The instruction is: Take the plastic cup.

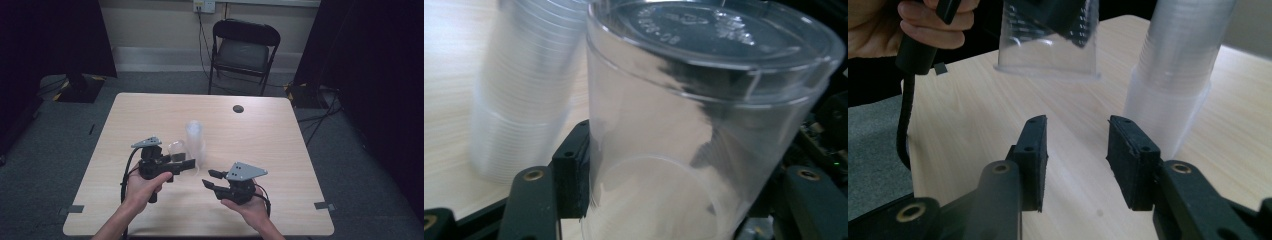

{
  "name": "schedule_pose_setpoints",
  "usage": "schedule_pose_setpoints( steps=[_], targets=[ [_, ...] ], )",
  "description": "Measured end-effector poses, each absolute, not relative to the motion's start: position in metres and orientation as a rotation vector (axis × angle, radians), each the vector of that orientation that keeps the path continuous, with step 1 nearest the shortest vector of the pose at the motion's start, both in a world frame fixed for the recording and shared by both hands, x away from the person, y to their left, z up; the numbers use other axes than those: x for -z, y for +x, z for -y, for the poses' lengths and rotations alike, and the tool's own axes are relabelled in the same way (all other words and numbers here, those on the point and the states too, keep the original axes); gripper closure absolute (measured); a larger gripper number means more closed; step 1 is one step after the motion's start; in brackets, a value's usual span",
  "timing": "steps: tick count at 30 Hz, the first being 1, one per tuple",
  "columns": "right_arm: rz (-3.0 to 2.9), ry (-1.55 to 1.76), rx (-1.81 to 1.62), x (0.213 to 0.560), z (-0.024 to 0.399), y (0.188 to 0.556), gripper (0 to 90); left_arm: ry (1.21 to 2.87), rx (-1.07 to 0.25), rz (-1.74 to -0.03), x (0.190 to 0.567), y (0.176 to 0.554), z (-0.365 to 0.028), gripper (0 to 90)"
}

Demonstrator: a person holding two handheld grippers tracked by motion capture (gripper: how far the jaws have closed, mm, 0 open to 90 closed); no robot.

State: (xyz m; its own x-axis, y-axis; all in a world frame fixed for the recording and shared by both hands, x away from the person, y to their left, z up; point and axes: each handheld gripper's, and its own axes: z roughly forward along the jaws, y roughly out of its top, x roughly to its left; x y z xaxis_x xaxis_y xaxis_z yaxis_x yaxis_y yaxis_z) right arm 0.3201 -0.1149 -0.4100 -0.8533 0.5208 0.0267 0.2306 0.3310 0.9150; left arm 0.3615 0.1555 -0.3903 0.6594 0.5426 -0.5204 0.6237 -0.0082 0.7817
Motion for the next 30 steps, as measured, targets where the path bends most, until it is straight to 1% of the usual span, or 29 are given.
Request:
schedule_pose_setpoints(
  steps=[4, 9, 12, 22, 26, 30],
  targets=[
    [-2.336, 0.633, -1.55, 0.407, 0.11, 0.321, 63.6, 1.617, 0.159, -0.963, 0.392, 0.364, -0.156, 38.1],
    [-2.32, 0.616, -1.543, 0.409, 0.106, 0.323, 66.1, 1.58, 0.213, -0.976, 0.394, 0.365, -0.158, 39.1],
    [-2.3, 0.625, -1.568, 0.408, 0.105, 0.326, 66.3, 1.515, 0.311, -0.998, 0.397, 0.367, -0.159, 39.7],
    [-2.234, 0.612, -1.581, 0.403, 0.105, 0.327, 70.1, 1.472, 0.355, -0.998, 0.396, 0.367, -0.162, 41.5],
    [-2.213, 0.606, -1.601, 0.402, 0.105, 0.329, 73.4, 1.472, 0.362, -0.994, 0.395, 0.367, -0.16, 41.8],
    [-2.18, 0.588, -1.605, 0.401, 0.102, 0.33, 74.9, 1.446, 0.399, -0.992, 0.395, 0.365, -0.157, 42.0]
  ],
)
